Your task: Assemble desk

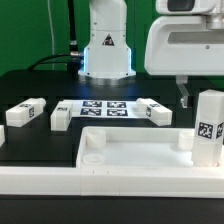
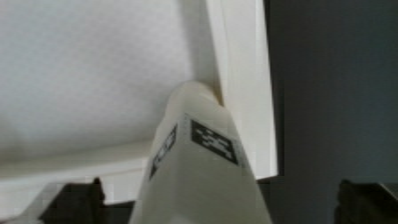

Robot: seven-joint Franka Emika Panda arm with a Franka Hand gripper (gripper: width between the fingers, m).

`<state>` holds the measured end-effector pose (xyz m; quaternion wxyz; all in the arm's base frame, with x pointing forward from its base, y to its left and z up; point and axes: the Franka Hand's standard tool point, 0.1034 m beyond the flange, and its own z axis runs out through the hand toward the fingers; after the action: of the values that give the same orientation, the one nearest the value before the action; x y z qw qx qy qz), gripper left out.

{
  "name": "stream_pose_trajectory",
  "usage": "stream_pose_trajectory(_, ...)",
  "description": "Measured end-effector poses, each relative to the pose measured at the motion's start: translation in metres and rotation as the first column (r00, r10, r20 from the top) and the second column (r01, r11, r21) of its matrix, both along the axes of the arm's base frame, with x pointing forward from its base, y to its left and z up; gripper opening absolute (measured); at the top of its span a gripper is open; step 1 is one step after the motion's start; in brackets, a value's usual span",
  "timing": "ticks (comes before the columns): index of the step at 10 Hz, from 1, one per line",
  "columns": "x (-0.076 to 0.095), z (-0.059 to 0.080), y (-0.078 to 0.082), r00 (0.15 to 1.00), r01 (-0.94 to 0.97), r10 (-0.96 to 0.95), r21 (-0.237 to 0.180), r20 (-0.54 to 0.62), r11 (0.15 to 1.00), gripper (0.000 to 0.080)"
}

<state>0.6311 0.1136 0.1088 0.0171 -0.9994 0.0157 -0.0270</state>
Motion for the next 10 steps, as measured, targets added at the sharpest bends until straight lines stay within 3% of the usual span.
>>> stream_pose_trajectory(3, 0.0018, 0.0022, 0.0023, 0.974, -0.228, 0.228, -0.02, 0.008, 0.974, 0.0649)
stream_pose_trajectory(6, 0.0032, 0.003, -0.001, 0.887, -0.461, 0.462, -0.044, 0.009, 0.886, 0.0649)
stream_pose_trajectory(9, 0.0043, 0.0033, -0.0053, 0.835, -0.549, 0.55, -0.051, 0.008, 0.835, 0.0636)
stream_pose_trajectory(10, 0.0044, 0.0033, -0.0054, 0.836, -0.548, 0.549, -0.051, 0.008, 0.835, 0.0467)
